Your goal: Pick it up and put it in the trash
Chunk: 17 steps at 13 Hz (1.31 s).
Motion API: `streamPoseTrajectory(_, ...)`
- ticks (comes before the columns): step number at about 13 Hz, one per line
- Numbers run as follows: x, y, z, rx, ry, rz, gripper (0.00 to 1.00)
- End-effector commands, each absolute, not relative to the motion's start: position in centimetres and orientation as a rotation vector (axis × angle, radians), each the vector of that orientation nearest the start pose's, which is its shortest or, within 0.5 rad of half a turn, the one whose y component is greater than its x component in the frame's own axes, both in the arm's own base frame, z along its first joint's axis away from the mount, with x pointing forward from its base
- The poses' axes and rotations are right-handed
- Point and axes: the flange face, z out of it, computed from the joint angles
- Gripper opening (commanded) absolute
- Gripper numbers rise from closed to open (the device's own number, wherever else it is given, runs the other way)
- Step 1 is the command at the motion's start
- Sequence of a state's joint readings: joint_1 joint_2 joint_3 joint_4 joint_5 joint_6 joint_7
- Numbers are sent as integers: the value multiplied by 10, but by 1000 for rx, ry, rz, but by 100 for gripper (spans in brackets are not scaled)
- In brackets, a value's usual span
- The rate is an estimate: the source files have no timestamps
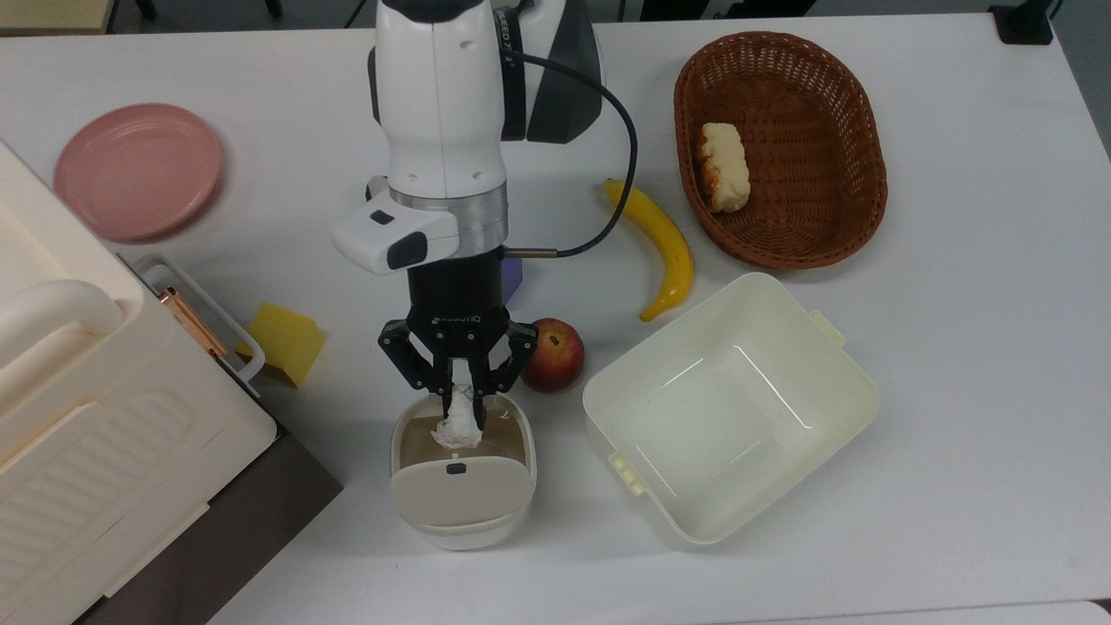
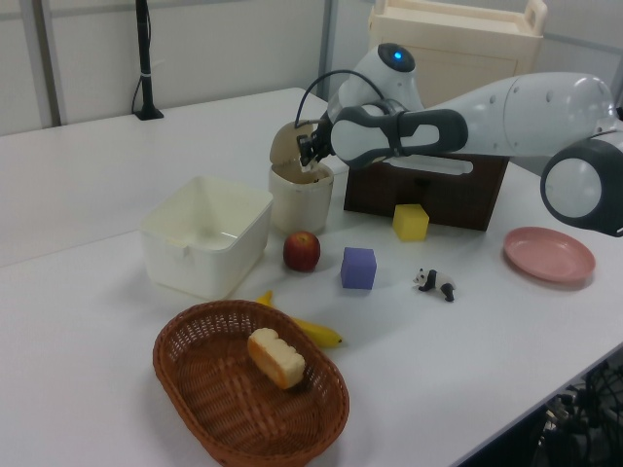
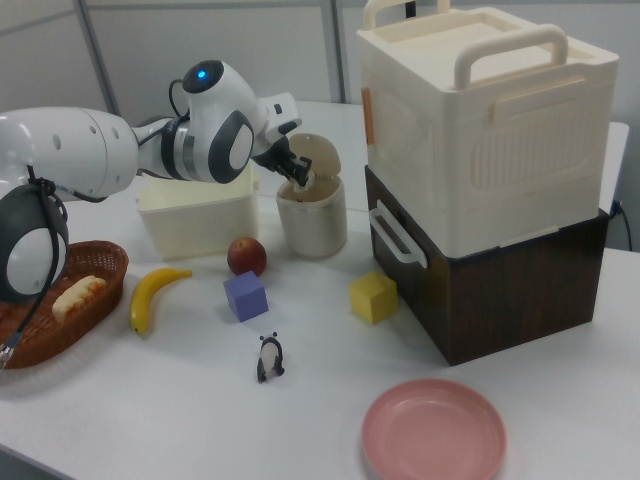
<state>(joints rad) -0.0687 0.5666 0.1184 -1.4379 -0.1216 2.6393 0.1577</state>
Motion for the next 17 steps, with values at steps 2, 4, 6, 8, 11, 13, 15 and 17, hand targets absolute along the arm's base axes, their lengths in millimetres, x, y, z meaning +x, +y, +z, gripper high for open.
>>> streamPoseTrajectory(2,761,26,431,-2987,15,-1002,67)
streamPoseTrajectory(4,760,26,429,-3049,-79,-1024,100)
streamPoseTrajectory(6,760,27,428,-3049,-71,-1017,100)
streamPoseTrajectory(8,758,24,432,-3048,-55,-1011,100)
streamPoseTrajectory(11,745,12,458,-3052,-19,-1022,100)
streamPoseTrajectory(13,725,14,483,-3105,47,-894,100)
streamPoseTrajectory(15,696,23,521,-3175,112,-693,100)
streamPoseTrajectory(17,654,31,561,-3204,147,-523,100)
